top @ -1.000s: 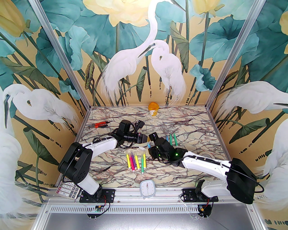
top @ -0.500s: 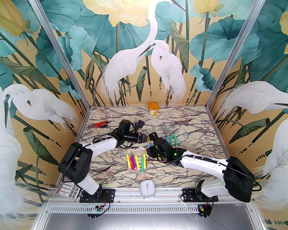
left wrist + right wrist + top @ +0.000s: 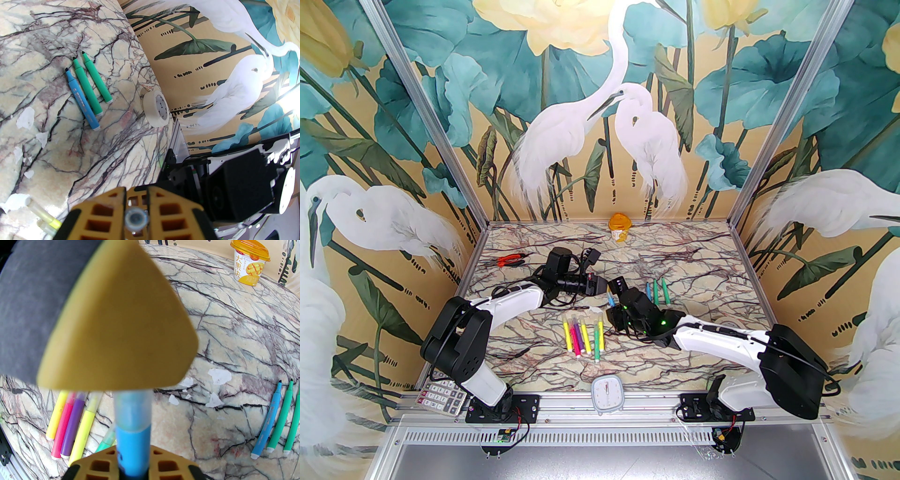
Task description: Open the pen caps
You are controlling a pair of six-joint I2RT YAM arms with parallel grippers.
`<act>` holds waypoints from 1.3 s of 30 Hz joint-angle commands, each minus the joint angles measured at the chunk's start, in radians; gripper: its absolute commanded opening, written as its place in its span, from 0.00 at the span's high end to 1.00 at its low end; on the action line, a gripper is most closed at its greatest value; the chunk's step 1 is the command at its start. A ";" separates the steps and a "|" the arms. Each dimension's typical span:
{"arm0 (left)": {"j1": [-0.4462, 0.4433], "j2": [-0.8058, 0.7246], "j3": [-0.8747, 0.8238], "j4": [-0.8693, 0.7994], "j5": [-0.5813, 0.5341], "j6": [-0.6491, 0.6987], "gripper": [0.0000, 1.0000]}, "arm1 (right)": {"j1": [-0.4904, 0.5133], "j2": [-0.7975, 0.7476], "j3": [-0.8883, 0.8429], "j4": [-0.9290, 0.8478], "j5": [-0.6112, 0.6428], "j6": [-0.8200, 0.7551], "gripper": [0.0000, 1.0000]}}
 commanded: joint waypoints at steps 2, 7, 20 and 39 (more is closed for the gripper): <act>0.075 0.011 0.019 0.048 -0.036 -0.061 1.00 | -0.003 -0.014 -0.032 -0.032 -0.014 -0.016 1.00; 0.098 0.011 0.056 -0.022 -0.103 -0.040 1.00 | -0.003 -0.009 -0.038 -0.034 -0.043 -0.026 1.00; 0.119 0.021 0.127 -0.146 -0.259 0.003 1.00 | -0.003 0.011 -0.053 -0.037 -0.052 -0.039 1.00; 0.172 0.031 0.217 -0.266 -0.376 0.022 1.00 | -0.003 0.026 -0.059 -0.067 -0.043 -0.054 1.00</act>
